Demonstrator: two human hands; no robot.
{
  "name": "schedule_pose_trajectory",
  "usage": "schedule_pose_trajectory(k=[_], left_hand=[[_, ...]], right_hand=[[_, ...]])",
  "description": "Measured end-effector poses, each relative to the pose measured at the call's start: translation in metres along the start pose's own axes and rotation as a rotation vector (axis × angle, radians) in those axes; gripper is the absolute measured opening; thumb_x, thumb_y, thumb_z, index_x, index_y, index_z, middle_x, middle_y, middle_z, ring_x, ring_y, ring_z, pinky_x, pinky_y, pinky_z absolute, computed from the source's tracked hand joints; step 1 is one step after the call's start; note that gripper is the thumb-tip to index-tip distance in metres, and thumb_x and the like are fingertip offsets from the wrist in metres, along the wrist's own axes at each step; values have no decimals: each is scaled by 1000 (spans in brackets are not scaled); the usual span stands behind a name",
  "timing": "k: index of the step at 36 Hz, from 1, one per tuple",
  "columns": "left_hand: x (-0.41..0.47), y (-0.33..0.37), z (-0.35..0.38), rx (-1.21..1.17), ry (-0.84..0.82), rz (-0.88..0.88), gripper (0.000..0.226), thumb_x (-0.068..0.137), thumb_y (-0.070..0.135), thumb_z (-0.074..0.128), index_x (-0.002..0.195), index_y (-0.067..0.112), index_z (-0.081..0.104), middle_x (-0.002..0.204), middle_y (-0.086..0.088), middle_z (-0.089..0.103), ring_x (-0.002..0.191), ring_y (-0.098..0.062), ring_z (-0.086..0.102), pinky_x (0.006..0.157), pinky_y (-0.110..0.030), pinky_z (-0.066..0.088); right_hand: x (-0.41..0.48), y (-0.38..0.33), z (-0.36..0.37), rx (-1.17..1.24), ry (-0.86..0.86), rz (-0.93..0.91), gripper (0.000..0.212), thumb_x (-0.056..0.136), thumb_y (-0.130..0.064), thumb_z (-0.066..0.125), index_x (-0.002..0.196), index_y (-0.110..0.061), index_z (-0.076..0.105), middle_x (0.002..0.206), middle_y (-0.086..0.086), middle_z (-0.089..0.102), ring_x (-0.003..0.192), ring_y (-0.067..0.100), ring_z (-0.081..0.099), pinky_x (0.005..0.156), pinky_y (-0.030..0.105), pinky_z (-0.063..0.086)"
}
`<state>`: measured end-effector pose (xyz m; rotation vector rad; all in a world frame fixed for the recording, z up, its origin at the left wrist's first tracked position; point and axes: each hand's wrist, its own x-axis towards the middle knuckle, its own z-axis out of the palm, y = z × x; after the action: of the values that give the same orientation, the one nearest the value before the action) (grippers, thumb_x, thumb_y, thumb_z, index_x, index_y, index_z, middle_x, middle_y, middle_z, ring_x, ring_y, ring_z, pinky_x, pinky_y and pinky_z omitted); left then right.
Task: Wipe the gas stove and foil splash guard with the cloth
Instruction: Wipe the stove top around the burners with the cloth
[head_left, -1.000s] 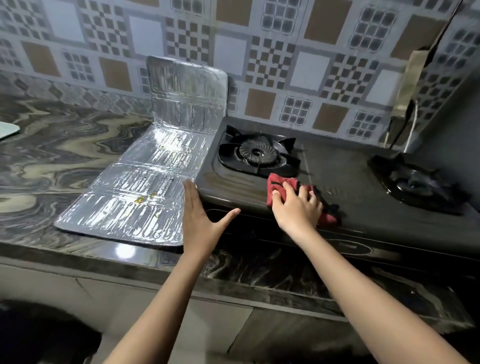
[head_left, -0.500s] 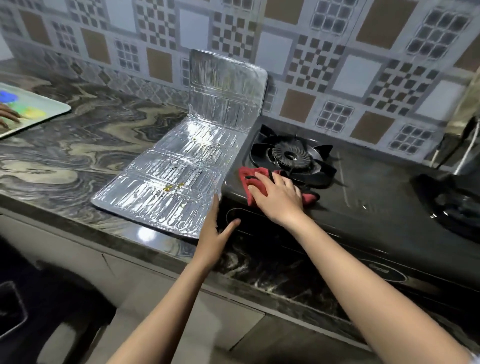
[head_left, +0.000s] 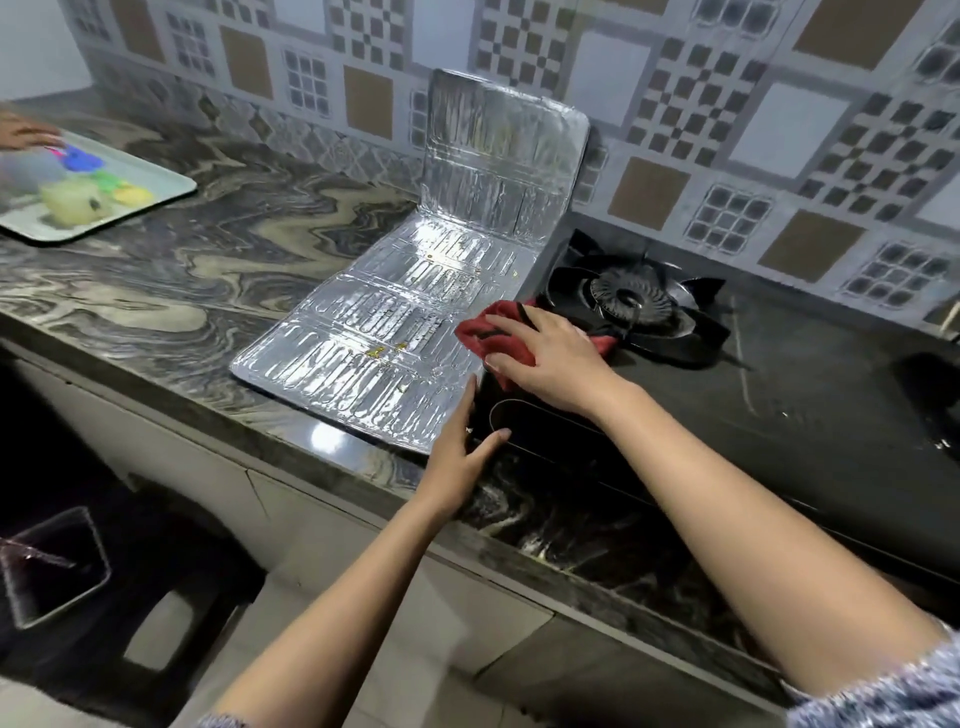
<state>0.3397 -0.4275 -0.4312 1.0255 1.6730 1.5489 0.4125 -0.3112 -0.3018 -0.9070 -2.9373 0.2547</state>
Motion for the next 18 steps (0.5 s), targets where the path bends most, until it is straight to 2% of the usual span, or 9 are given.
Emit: schedule_pose_trajectory(k=[2, 4, 8, 12, 15, 18], left_hand=[[0, 1, -1, -15, -6, -3, 76, 84, 35, 64, 144, 38, 18, 143, 28, 26, 134, 1, 30, 109, -23, 28], [-1, 4, -1, -24, -9, -2, 73, 84, 32, 64, 143, 40, 21, 138, 33, 30, 130, 5, 32, 107, -20, 29], [-3, 7, -2, -30, 7, 5, 72, 85, 26, 64, 139, 44, 20, 138, 27, 34, 126, 4, 34, 101, -16, 29], [-3, 12, -1, -9, 22, 7, 67, 86, 19, 63, 124, 56, 22, 122, 41, 33, 121, 4, 35, 96, -12, 30], [-4, 14, 0, -30, 8, -5, 71, 86, 20, 62, 139, 41, 20, 132, 22, 33, 124, -4, 32, 103, -22, 29], [-4, 16, -1, -26, 5, -24, 73, 87, 18, 62, 145, 31, 19, 137, 5, 37, 123, -7, 31, 105, -25, 29]], right_hand=[[-7, 5, 0, -39, 2, -72, 69, 76, -70, 29, 140, -43, 28, 153, 7, 25, 140, 26, 21, 114, 42, 17], [-15, 10, 0, -75, 8, -117, 74, 72, -70, 25, 141, -43, 26, 151, 7, 28, 139, 27, 24, 113, 43, 20], [-34, 20, 3, -106, 54, -151, 69, 75, -65, 32, 141, -44, 24, 147, 7, 35, 135, 28, 30, 110, 45, 26], [-54, 32, 6, -111, 108, -145, 63, 80, -52, 48, 140, -43, 29, 143, 5, 40, 133, 27, 35, 107, 47, 29], [-68, 42, 7, -100, 153, -105, 63, 79, -51, 52, 139, -43, 32, 140, 6, 44, 130, 28, 39, 105, 47, 31], [-84, 52, 7, -88, 183, -53, 65, 78, -51, 55, 138, -44, 32, 142, 5, 44, 131, 28, 38, 105, 46, 30]])
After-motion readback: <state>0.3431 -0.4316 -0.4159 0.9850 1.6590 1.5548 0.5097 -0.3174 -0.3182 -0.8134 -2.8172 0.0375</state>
